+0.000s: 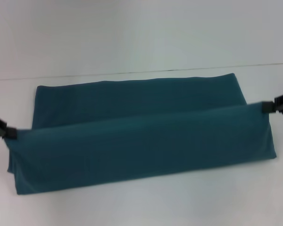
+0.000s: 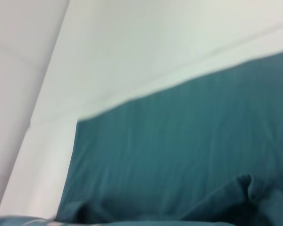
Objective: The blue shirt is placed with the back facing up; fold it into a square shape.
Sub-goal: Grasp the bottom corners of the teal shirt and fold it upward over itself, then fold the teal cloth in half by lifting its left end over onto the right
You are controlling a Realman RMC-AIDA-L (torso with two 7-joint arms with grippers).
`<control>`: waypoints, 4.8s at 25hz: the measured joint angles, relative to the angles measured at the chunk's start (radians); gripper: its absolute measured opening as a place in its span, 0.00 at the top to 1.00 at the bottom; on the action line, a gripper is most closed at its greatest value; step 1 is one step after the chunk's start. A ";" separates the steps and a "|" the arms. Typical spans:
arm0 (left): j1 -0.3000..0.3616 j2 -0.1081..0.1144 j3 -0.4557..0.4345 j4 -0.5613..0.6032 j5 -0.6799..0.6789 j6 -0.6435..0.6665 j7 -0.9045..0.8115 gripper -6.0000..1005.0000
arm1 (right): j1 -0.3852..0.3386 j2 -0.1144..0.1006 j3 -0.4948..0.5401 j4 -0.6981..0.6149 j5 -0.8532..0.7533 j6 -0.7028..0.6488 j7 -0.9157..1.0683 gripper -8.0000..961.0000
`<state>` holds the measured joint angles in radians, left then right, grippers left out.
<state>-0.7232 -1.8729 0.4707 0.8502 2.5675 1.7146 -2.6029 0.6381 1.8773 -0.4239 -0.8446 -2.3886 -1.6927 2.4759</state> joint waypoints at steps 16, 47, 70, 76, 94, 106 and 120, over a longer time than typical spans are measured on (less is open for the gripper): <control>-0.114 -0.049 0.213 -0.138 0.029 -0.498 -0.110 0.97 | 0.051 0.050 -0.138 0.140 0.102 0.568 0.034 0.96; -0.197 -0.096 0.235 -0.238 0.000 -0.815 -0.115 0.97 | 0.151 0.102 -0.241 0.261 0.182 1.022 0.030 0.96; -0.189 -0.124 0.253 -0.284 0.002 -0.921 -0.108 0.97 | 0.218 0.103 -0.373 0.369 0.169 1.230 0.015 0.90; -0.184 -0.132 0.253 -0.284 0.002 -0.929 -0.108 0.97 | 0.234 0.102 -0.401 0.389 0.169 1.254 0.015 0.88; -0.103 -0.139 0.240 -0.202 -0.046 -0.965 -0.104 0.67 | 0.228 0.039 -0.389 0.393 0.176 1.202 0.026 0.46; 0.111 -0.135 0.238 -0.077 -0.582 -0.584 0.095 0.36 | 0.015 0.032 -0.239 0.250 0.440 0.690 -0.170 0.17; 0.254 -0.186 0.090 -0.321 -0.741 -0.460 0.158 0.36 | -0.224 0.068 -0.161 0.264 0.666 0.370 -0.367 0.02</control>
<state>-0.4694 -2.0591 0.5606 0.5291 1.8266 1.2545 -2.4451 0.4142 1.9452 -0.5846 -0.5803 -1.7222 -1.3227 2.1092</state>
